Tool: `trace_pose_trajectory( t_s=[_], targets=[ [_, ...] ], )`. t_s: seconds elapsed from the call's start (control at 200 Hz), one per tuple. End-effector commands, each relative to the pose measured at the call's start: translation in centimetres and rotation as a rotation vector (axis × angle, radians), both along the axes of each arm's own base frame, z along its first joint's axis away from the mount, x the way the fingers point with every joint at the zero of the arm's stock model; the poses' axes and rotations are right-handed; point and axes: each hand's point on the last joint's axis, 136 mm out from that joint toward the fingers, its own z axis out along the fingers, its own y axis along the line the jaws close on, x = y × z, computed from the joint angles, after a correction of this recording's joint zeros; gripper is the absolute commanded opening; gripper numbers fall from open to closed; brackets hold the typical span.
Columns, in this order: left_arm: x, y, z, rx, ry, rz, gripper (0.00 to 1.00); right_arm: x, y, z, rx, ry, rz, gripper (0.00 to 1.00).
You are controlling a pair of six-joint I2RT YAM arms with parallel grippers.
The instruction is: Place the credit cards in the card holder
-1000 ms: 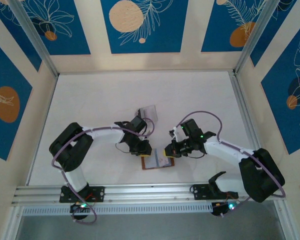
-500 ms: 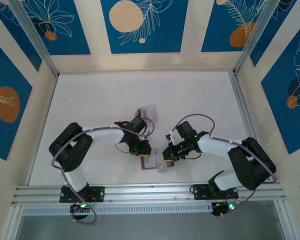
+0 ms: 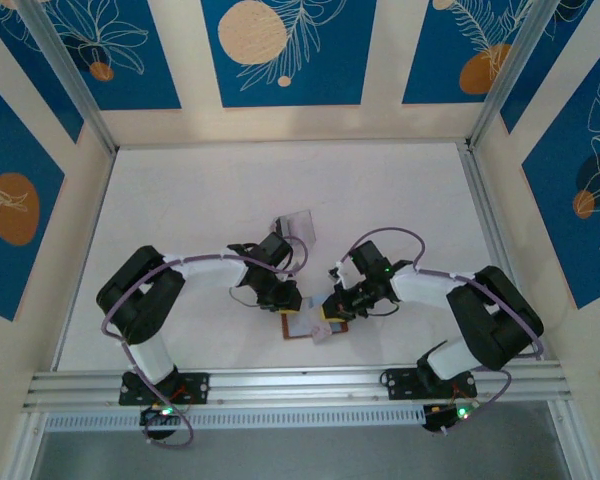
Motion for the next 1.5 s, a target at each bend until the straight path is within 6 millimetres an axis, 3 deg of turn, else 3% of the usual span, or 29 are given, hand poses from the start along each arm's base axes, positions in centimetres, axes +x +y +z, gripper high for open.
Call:
trace_pose_trajectory(
  t_s=[0.0, 0.38, 0.855, 1.2, 1.495],
  targets=[
    [-0.7, 1.8, -0.8, 0.06, 0.006, -0.006, 0.19, 0.4, 0.7, 0.5, 0.035, 0.001, 0.021, 0.02],
    [-1.0, 2.0, -1.0, 0.062, 0.011, -0.011, 0.19, 2.0, 0.9, -0.6, 0.003, -0.033, 0.015, 0.02],
    [-1.1, 2.1, -1.3, 0.066, 0.019, -0.015, 0.19, 2.9, 0.0, -3.1, -0.165, -0.079, 0.014, 0.01],
    [-1.1, 2.1, -1.5, 0.062, 0.023, -0.007, 0.19, 2.4, 1.7, -2.9, -0.094, -0.027, -0.023, 0.02],
    [-0.6, 1.0, 0.2, 0.003, 0.013, 0.014, 0.19, 2.3, 1.6, -3.7, -0.126, -0.015, -0.143, 0.02]
  ],
)
